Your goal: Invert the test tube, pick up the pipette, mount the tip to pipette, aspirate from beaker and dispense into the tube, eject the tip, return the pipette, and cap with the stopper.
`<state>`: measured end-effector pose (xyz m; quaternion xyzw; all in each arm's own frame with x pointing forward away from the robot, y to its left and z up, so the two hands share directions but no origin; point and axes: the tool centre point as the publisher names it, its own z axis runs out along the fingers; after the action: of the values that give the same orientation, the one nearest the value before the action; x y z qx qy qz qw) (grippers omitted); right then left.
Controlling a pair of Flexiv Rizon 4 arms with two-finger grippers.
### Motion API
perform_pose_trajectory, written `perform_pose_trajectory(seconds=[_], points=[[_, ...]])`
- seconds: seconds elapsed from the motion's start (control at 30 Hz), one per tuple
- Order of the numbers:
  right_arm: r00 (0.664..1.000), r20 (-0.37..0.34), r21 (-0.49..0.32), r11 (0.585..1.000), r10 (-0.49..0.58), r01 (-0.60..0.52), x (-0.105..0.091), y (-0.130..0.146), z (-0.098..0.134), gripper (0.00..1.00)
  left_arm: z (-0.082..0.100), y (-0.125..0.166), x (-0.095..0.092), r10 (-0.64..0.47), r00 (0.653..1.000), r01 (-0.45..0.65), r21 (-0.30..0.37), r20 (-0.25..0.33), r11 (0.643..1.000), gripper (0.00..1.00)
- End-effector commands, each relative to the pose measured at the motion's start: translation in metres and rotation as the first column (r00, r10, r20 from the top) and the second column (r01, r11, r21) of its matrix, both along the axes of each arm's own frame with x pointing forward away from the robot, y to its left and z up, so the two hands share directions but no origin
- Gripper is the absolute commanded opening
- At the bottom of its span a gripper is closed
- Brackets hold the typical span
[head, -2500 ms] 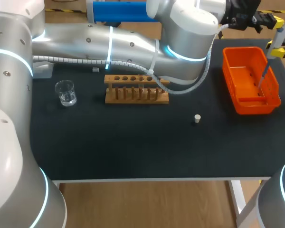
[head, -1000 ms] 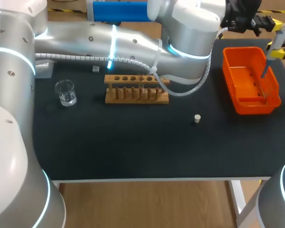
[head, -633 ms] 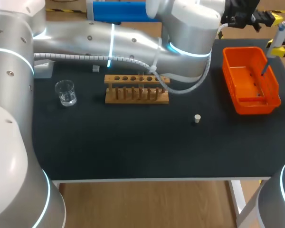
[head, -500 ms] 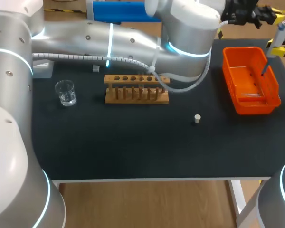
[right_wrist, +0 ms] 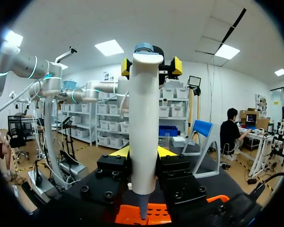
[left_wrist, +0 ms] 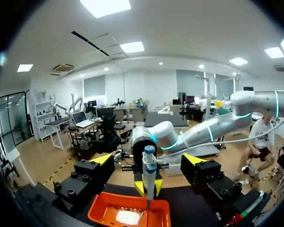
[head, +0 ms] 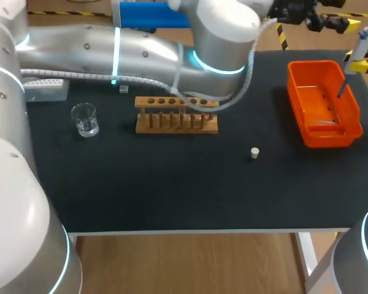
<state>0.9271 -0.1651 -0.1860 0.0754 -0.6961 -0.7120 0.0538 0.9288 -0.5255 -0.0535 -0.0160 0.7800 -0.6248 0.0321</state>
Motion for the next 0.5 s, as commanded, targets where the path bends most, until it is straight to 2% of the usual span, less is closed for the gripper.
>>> perform_pose_trajectory(seconds=[0.03, 0.27, 0.5], points=[[1.000, 0.001, -0.003, 1.000, -0.002, 0.002, -0.001, 0.000, 0.001, 0.00, 0.008, 0.033, -0.006, -0.011, 1.000, 0.012, 0.040, -0.022, 0.999, 1.00], [1.000, 0.001, -0.003, 1.000, -0.002, 0.002, -0.001, 0.000, 0.001, 0.00, 0.002, 0.057, -0.021, -0.003, 0.999, 0.004, 0.032, -0.046, 0.999, 1.00], [1.000, 0.001, -0.003, 1.000, -0.002, 0.002, -0.001, 0.000, 0.001, 0.00, -0.003, 0.085, -0.040, 0.046, 0.998, -0.046, 0.002, -0.036, 0.999, 1.00]])
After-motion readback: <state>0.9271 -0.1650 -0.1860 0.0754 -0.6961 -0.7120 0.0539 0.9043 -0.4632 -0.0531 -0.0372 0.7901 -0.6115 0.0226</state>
